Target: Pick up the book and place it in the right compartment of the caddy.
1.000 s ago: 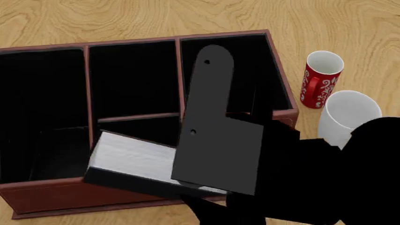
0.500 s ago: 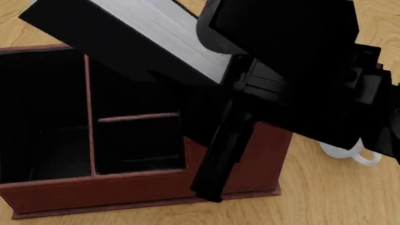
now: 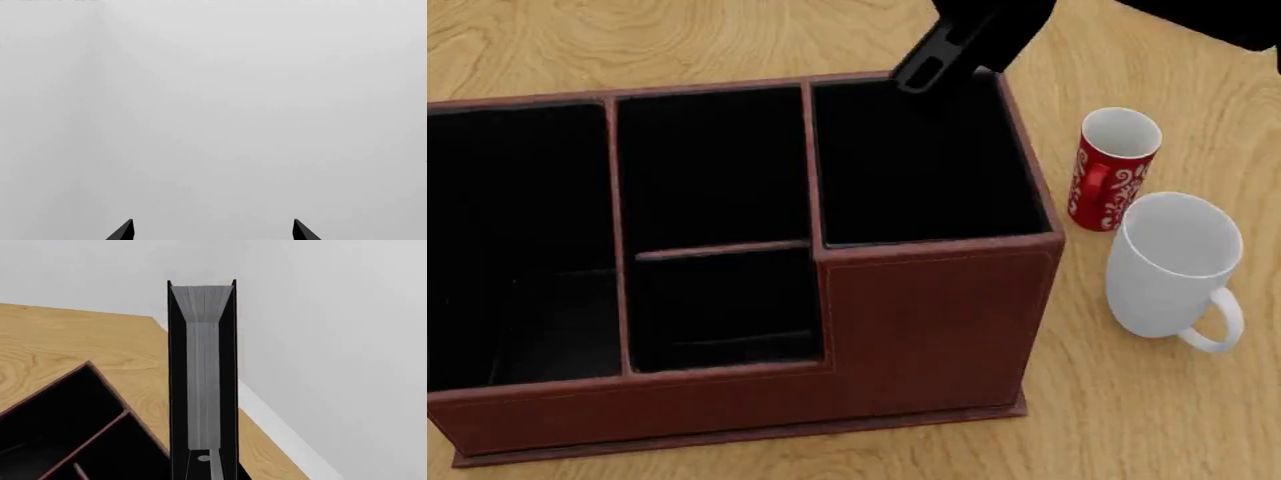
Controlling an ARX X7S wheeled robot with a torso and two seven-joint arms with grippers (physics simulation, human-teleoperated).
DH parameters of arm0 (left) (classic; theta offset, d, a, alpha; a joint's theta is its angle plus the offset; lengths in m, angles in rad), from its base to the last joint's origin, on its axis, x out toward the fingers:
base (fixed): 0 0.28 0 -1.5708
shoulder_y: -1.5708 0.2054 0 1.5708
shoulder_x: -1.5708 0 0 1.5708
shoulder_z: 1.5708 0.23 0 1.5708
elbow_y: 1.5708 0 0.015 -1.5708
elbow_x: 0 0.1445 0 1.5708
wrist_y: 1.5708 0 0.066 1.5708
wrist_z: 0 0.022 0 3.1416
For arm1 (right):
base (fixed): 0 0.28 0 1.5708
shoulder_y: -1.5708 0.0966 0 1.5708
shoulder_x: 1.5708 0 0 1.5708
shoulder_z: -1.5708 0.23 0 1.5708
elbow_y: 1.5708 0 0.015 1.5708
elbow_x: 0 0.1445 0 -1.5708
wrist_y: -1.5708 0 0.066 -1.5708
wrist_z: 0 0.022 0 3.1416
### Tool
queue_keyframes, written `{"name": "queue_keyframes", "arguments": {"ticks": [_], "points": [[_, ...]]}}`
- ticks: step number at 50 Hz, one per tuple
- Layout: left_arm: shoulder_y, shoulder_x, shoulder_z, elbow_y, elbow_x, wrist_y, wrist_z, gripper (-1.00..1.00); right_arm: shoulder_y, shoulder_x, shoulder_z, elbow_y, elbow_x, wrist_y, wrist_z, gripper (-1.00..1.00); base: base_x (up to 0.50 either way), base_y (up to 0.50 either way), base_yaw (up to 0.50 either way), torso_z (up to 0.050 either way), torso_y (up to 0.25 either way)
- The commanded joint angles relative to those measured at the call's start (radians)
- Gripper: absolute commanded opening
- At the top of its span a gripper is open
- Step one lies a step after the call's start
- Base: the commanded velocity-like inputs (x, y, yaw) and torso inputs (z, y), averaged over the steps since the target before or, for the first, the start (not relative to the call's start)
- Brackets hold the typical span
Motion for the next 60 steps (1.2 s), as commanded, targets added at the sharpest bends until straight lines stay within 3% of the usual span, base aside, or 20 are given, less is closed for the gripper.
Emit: {"name": "queue_keyframes", "arguments": {"ticks": [1, 3, 5, 7, 11, 20, 26, 39, 60], "points": [[-0.007, -0.007, -0.011, 0.01, -0.019, -0.008, -0.01, 1.0, 0.187, -0.113, -0.17, 0.307, -0.2, 0.091, -0.049, -1.0, 0.0, 0.0, 0.0, 0.0, 0.0], [-0.007, -0.006, -0.012, 0.01, -0.02, -0.006, -0.011, 1.0, 0.211, -0.132, -0.201, 0.355, -0.216, 0.086, -0.08, -1.0, 0.0, 0.0, 0.0, 0.0, 0.005], [-0.013, 0.001, -0.001, 0.003, -0.014, 0.0, -0.011, 1.0, 0.327, -0.239, -0.358, 0.609, -0.29, 0.064, -0.26, -1.0, 0.0, 0.0, 0.0, 0.0, 0.0], [-0.016, 0.003, 0.002, 0.002, -0.015, 0.0, -0.012, 1.0, 0.356, -0.27, -0.436, 0.681, -0.323, 0.04, -0.344, -1.0, 0.0, 0.0, 0.0, 0.0, 0.0], [-0.005, 0.012, 0.012, -0.003, -0.008, 0.013, -0.012, 1.0, 0.426, -0.357, -0.52, 0.881, -0.367, 0.001, -0.473, -1.0, 0.0, 0.0, 0.0, 0.0, 0.0], [0.024, 0.022, 0.009, 0.007, -0.026, 0.018, -0.015, 1.0, 0.465, -0.439, -0.736, 1.021, -0.439, -0.05, -0.755, -1.0, 0.0, 0.0, 0.0, 0.0, 0.002], [0.051, 0.028, 0.002, 0.012, -0.031, 0.03, -0.017, 1.0, 0.45, -0.44, -0.846, 1.024, -0.481, -0.084, -0.862, -1.0, 0.0, 0.0, 0.0, 0.003, 0.0], [0.046, 0.012, -0.031, 0.022, -0.057, 0.024, -0.032, 1.0, 0.408, -0.446, -0.934, 1.021, -0.512, -0.104, -0.937, -1.0, 0.0, 0.0, 0.0, 0.0, 0.002], [0.055, 0.008, -0.01, -0.008, -0.022, 0.062, -0.02, 1.0, 0.32, -0.448, -0.904, 0.957, -0.481, -0.115, -0.894, -1.0, 0.0, 0.0, 0.0, 0.0, 0.001]]}}
